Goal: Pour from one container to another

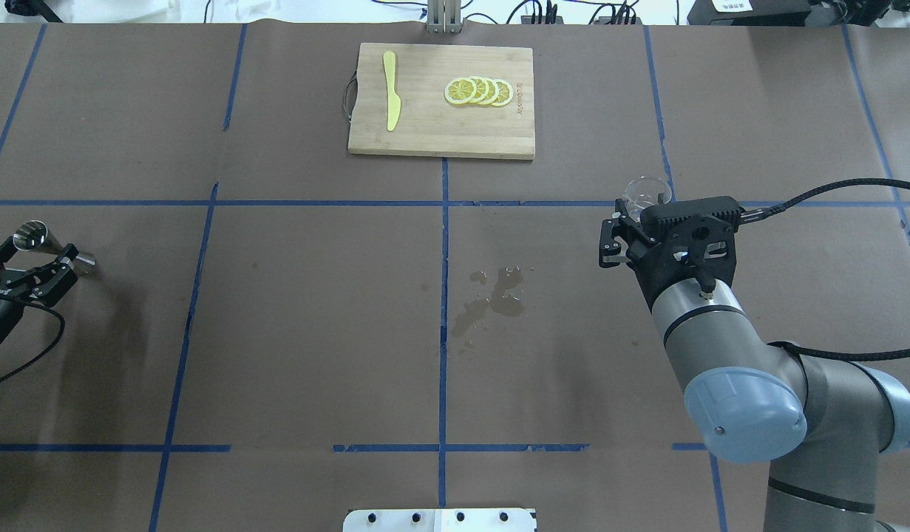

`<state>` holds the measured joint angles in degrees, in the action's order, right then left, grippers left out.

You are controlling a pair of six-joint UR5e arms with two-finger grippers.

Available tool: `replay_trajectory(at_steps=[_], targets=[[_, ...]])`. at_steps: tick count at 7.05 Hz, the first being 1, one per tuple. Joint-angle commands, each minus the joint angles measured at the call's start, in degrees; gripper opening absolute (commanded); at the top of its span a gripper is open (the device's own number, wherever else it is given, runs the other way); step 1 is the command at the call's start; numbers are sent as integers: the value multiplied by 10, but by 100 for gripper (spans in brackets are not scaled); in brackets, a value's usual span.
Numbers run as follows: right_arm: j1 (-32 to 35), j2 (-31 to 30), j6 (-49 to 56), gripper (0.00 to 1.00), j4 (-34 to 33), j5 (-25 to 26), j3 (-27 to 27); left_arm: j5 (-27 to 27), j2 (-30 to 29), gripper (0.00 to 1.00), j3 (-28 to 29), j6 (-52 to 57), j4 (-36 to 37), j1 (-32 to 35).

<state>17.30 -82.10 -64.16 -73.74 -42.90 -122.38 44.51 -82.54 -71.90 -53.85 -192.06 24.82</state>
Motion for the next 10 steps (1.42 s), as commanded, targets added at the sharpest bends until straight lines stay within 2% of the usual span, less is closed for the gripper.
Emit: replay_trajectory(at_steps=[1, 3, 5, 7, 8, 9, 10], targets=[[0, -1, 0, 0, 0, 0, -4, 1, 12, 100, -22, 1, -1, -20], [0, -1, 1, 0, 0, 0, -5, 0, 22, 100, -26, 1, -4, -40], [0, -2, 1, 0, 0, 0, -11, 0, 75, 100, -59, 0, -25, -64], [0, -3, 2, 0, 0, -1, -16, 1, 115, 100, -58, -1, -52, -100], [0, -6, 2, 0, 0, -1, -16, 36, 153, 100, -57, -9, -103, -101], [0, -5, 2, 0, 0, -1, -16, 37, 201, 100, -56, -13, -137, -101], [0, -6, 2, 0, 0, -2, -15, 44, 208, 100, -55, -17, -138, -97]])
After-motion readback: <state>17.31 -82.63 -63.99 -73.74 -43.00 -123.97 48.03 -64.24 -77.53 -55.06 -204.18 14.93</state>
